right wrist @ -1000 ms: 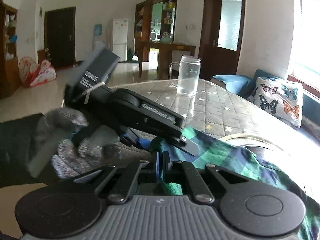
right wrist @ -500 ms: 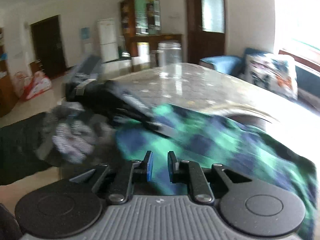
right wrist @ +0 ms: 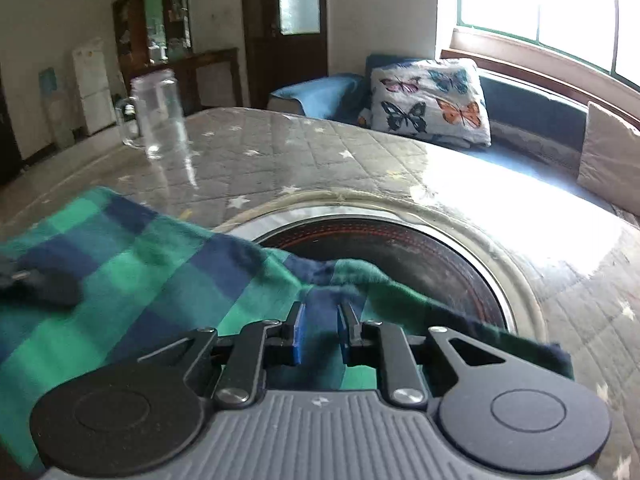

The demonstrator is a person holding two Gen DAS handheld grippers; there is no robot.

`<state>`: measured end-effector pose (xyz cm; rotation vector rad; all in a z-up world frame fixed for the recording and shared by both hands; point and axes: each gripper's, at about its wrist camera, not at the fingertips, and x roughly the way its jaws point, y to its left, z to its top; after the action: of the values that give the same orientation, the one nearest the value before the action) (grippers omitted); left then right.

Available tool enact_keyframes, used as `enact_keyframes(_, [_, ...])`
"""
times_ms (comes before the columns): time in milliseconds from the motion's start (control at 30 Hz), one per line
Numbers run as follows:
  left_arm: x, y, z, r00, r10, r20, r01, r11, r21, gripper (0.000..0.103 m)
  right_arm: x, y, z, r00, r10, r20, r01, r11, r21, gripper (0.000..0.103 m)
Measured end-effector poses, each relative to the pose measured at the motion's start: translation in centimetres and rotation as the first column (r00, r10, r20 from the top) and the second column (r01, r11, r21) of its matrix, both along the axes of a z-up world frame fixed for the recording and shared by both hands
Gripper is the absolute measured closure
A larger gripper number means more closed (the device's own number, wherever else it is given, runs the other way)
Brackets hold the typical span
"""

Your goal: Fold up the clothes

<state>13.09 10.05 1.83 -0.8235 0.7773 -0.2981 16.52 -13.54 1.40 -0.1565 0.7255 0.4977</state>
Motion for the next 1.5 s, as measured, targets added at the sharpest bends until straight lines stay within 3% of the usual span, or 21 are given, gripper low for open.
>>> enact_keyframes(267, [0.9, -1.2, 1.2, 1.0, -0.009, 0.013, 0.01, 1.0, -0.014, 0.094, 3.1, 1.7, -1.6, 1.0, -0.013, -0.027, 0.011, 0.998, -0.055, 0.082])
enact_keyframes(600, [0.8, -1.7, 1.7, 1.0, -0.006, 0.018, 0.006, 0.999, -0.032, 0.094, -4.5, -1.3, 0.2, 0.999, 0.035, -0.004, -0.035, 0.999, -0.035, 0.067])
enact_keyframes(800, [0.5, -2.0, 1.9, 1.0, -0.002, 0.008, 0.002, 1.0, -0.021, 0.095, -6.1, -1.0, -0.9, 1.0, 0.024, 0.016, -0.023, 0.999, -0.048, 0.065])
enact_keyframes(1067, [0.3, -2.3, 2.8, 1.0, 0.004, 0.008, -0.004, 1.0, -0.018, 0.095, -10.3, -2.4, 0.2, 0.998, 0.064, -0.012, -0.065, 0.998, -0.025, 0.064])
enact_keyframes(1500, [1.9, -6.9, 5.1, 1.0, -0.026, -0.011, 0.027, 0.999, 0.043, 0.094, -17.1, -5.0, -0.3, 0.993, 0.118, -0.012, -0.118, 0.993, -0.004, 0.064])
